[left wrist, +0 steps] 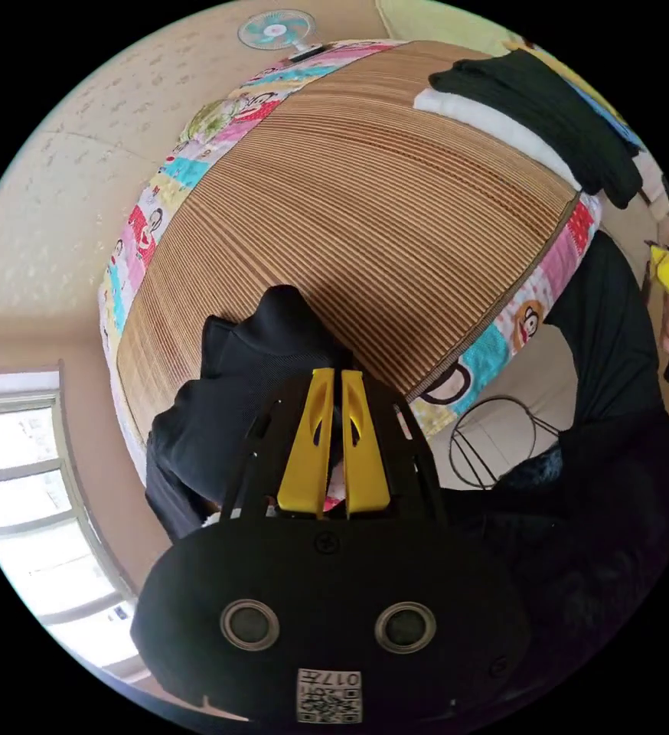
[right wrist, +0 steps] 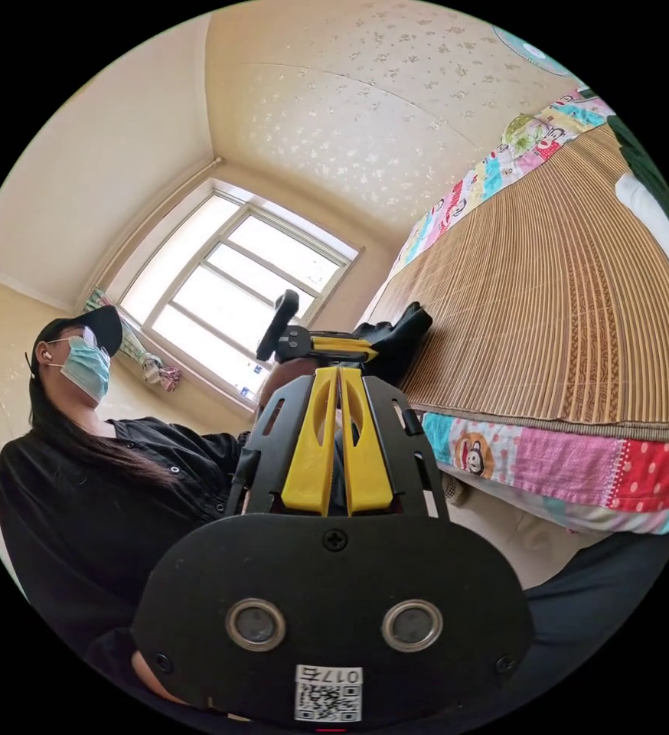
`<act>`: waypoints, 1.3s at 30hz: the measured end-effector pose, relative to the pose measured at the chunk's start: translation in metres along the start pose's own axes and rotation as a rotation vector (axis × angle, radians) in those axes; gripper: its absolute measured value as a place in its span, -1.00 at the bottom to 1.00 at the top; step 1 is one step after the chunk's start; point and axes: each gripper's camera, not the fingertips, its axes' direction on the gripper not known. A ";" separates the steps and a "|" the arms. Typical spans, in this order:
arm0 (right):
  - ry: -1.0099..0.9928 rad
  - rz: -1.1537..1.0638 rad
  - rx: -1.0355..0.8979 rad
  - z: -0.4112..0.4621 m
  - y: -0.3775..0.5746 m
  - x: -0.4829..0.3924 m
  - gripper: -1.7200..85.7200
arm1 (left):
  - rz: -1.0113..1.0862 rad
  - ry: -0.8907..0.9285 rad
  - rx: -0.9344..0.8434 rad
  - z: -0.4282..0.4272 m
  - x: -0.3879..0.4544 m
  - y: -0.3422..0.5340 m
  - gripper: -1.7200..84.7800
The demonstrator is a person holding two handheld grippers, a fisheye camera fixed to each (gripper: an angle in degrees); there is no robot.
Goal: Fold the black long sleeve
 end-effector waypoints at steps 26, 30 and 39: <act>-0.166 -0.017 0.005 -0.030 0.026 0.027 -0.95 | -0.629 0.422 0.141 -0.020 -0.200 0.100 -0.65; -0.108 -0.014 0.038 -0.060 0.046 0.013 -0.95 | -0.709 0.392 0.068 0.009 -0.183 0.130 -0.81; -0.002 -0.240 0.005 -0.061 0.015 -0.044 -0.91 | 0.059 0.978 1.174 -0.310 -0.221 0.406 -0.89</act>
